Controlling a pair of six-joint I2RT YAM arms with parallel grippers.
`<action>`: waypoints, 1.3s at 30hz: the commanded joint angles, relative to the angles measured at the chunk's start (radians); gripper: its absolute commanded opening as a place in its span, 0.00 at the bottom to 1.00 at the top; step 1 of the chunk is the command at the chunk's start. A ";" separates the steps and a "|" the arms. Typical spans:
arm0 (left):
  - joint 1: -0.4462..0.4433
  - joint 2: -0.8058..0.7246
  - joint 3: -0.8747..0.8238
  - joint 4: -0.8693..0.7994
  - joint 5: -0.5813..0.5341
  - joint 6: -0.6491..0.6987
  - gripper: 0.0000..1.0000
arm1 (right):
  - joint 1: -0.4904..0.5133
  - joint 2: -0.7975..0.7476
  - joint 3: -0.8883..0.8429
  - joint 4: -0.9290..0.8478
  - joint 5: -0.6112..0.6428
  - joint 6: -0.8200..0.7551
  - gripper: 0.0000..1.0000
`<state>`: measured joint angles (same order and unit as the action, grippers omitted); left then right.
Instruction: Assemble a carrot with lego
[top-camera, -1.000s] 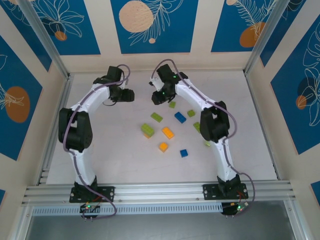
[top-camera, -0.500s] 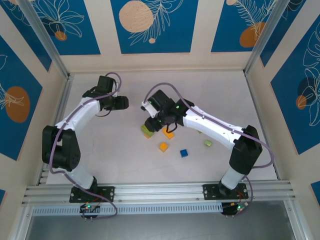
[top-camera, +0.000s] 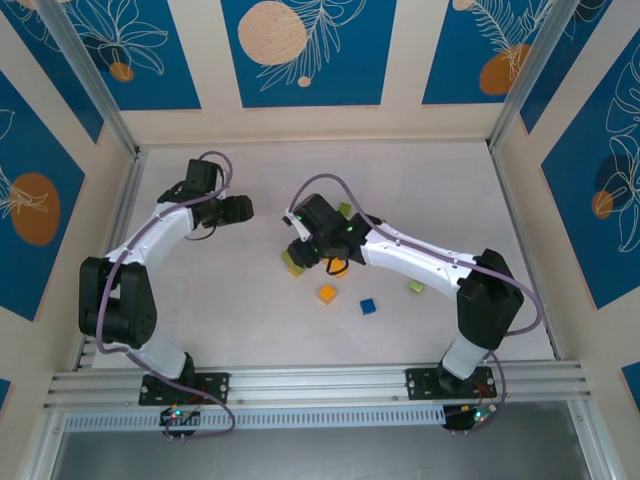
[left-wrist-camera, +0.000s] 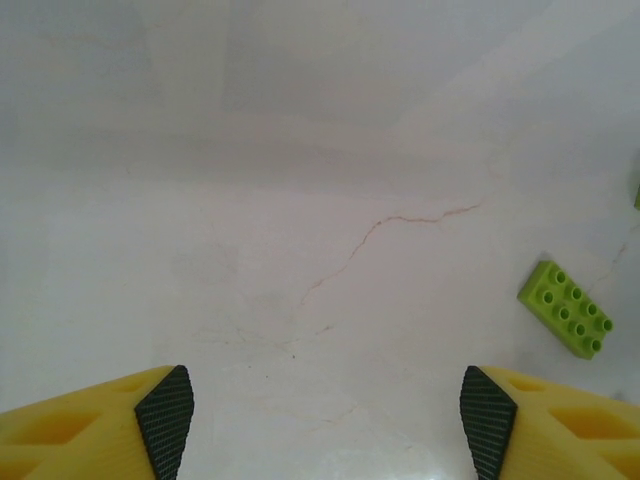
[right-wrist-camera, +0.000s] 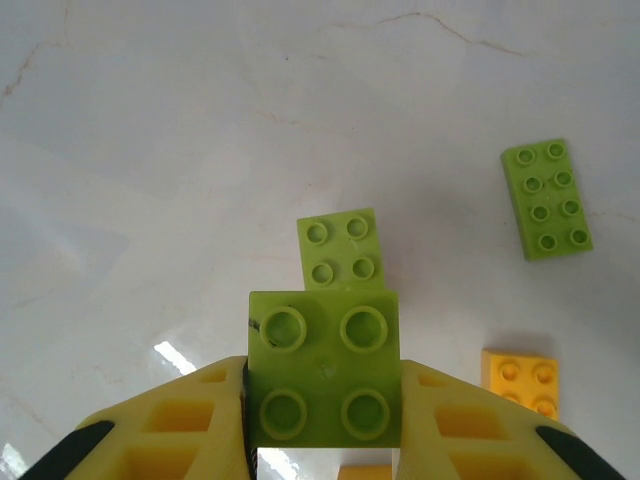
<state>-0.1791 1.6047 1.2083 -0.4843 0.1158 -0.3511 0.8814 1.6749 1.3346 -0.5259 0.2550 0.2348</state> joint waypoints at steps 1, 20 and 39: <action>0.018 -0.015 0.002 0.016 0.028 -0.008 0.76 | -0.009 0.040 -0.007 0.030 -0.009 -0.025 0.25; 0.027 -0.019 -0.001 0.017 0.039 -0.007 0.78 | -0.016 0.108 -0.027 0.061 -0.016 -0.058 0.25; 0.029 -0.019 0.002 0.015 0.044 -0.002 0.77 | -0.024 0.133 -0.036 0.046 -0.045 -0.077 0.25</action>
<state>-0.1635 1.6047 1.2083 -0.4751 0.1387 -0.3504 0.8616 1.7901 1.3186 -0.4603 0.2466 0.1711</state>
